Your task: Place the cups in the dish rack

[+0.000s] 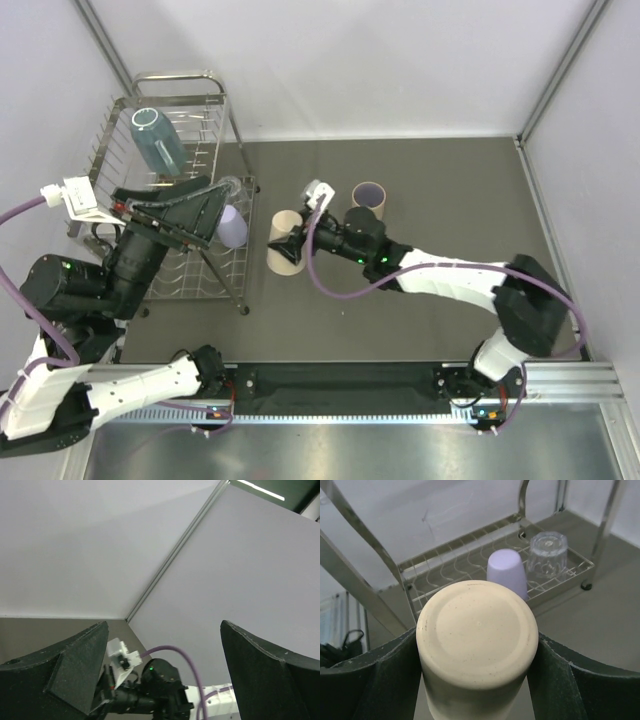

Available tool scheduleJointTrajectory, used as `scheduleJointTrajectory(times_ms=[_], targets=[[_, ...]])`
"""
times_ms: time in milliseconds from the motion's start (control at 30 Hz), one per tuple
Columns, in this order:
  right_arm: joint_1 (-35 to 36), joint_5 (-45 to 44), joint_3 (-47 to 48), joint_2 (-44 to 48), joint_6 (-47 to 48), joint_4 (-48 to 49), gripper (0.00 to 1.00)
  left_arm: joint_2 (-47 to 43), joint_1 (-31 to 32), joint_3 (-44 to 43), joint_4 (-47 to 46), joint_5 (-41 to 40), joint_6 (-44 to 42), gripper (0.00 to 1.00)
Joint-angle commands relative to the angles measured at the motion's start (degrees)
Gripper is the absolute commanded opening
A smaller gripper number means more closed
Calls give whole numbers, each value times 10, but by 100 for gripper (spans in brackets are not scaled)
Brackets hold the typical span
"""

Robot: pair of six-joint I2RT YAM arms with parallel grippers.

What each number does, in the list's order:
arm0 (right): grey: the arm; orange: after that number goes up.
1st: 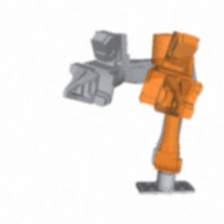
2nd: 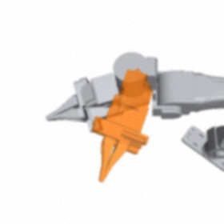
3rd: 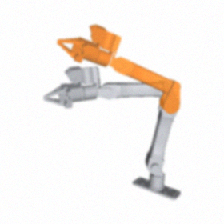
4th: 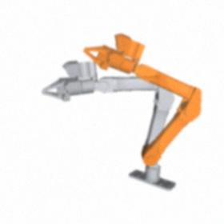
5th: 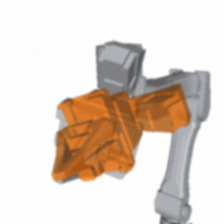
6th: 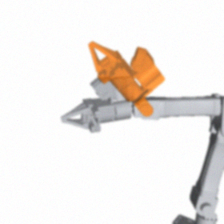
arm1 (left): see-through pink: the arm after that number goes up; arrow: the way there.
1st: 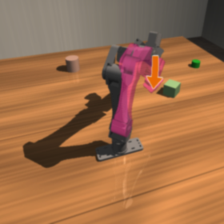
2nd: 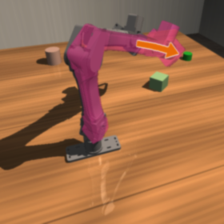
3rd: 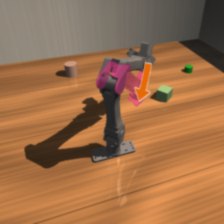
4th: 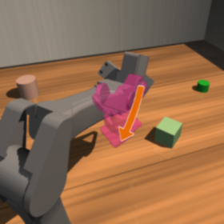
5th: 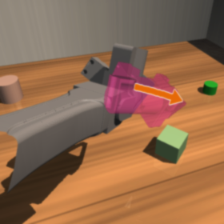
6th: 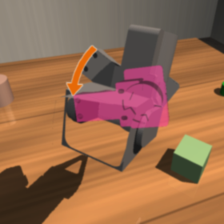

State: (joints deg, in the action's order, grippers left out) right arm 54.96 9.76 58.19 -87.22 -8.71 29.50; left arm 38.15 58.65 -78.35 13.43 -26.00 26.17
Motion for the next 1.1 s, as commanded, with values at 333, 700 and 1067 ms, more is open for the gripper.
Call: scheduleJointTrajectory(times_ms=[333,700,1067], targets=[[53,25,176,-209,72,165,0,-22,1,-23,42,35,27,99],[74,45,288,-303,62,133,0,-46,1,-11,49,26,31,99],[84,45,368,-378,46,102,0,-46,1,-16,54,28,38,99]])
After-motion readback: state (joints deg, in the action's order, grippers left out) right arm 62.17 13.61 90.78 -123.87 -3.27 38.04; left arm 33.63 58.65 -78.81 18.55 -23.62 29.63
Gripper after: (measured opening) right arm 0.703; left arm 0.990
